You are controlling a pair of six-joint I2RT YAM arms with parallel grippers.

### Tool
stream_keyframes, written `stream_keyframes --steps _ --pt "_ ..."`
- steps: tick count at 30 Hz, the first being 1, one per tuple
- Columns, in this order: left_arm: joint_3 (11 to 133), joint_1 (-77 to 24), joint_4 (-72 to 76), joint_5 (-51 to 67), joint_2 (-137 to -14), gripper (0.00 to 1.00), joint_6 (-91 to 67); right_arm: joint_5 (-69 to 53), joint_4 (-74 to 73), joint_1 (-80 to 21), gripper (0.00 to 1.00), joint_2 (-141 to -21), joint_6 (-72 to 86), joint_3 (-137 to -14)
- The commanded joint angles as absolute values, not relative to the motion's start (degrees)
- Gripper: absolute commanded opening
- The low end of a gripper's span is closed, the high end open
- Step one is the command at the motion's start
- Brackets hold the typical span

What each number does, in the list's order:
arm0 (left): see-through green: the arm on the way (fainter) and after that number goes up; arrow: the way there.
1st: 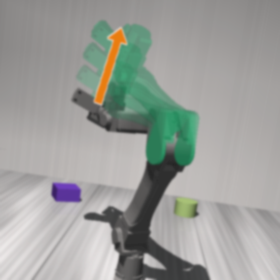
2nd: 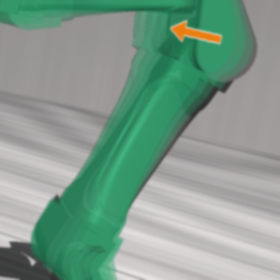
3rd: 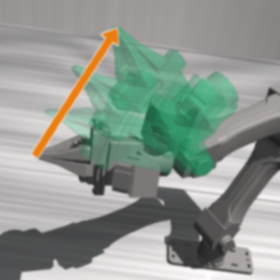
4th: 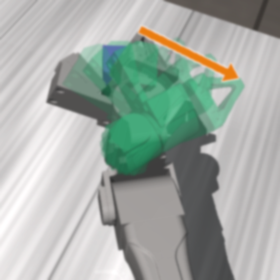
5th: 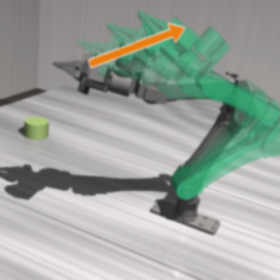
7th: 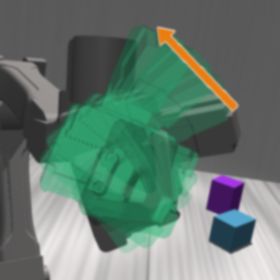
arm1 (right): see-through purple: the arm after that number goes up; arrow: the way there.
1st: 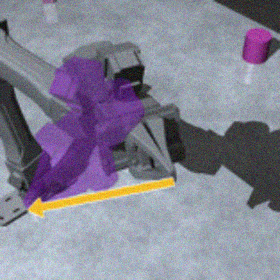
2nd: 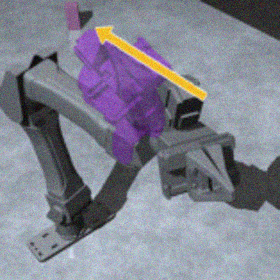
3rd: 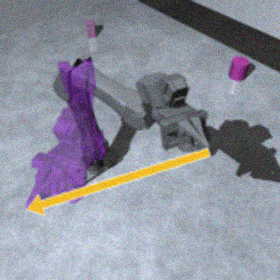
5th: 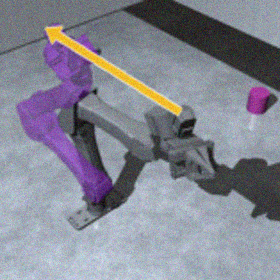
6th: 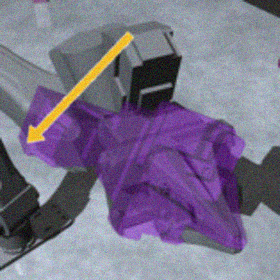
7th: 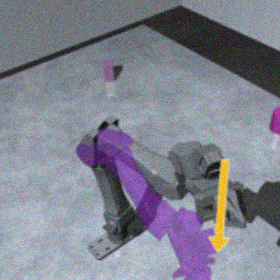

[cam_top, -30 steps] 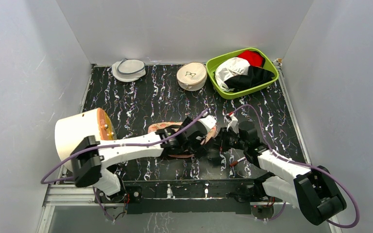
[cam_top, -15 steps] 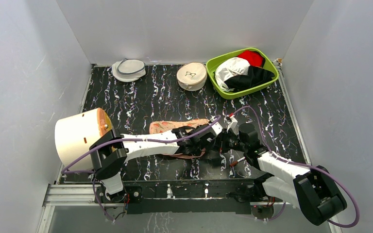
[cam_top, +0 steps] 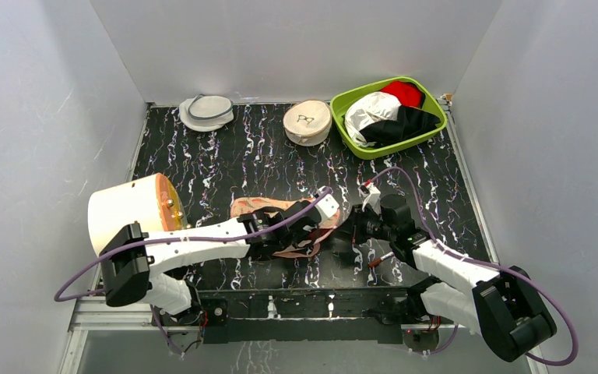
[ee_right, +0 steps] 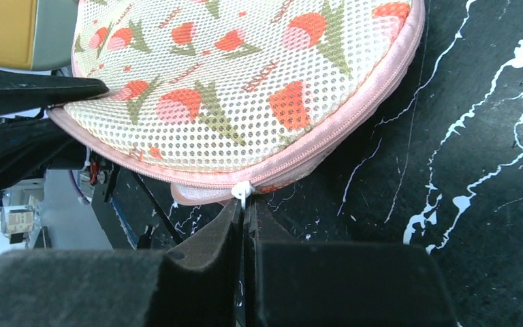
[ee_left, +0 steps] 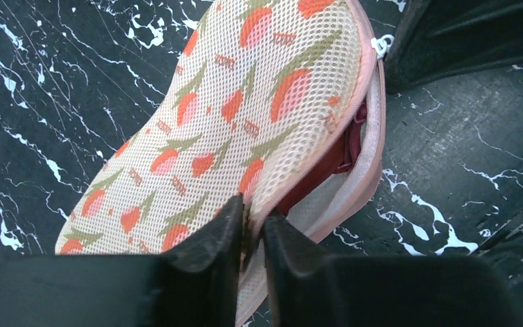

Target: Unzip the laundry bag and remove the bra

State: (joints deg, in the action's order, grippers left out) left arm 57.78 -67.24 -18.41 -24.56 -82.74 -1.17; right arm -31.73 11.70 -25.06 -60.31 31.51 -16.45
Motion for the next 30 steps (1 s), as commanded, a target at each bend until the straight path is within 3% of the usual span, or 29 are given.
stream_keyframes --steps 1,8,9,12,16,22,30 --pt "56.35 -67.19 -17.26 -22.19 -79.91 0.24 0.04 -31.74 10.92 -25.12 0.00 -60.44 29.54 -21.60" --pt "58.08 -67.15 -12.98 -16.54 -82.95 0.93 -1.81 -36.63 12.94 -25.29 0.00 -62.65 31.39 -23.55" --pt "58.67 -67.15 -12.36 -15.90 -83.82 0.98 -1.88 -36.71 13.00 -25.39 0.00 -62.60 31.58 -23.60" --pt "61.30 -67.15 -12.25 -17.93 -88.57 0.98 -1.47 -36.90 13.21 -25.67 0.00 -62.18 32.28 -23.40" --pt "64.13 -67.16 -14.05 -24.33 -92.87 0.87 0.30 -36.87 13.18 -26.16 0.00 -60.72 33.26 -23.12" --pt "62.84 -67.15 -12.84 -28.24 -90.68 0.48 4.25 -36.57 12.31 -26.32 0.00 -59.83 32.62 -23.32" --pt "56.68 -67.14 -12.94 -25.21 -79.29 0.06 11.80 -39.53 11.40 -24.60 0.00 -62.23 28.88 -25.46"
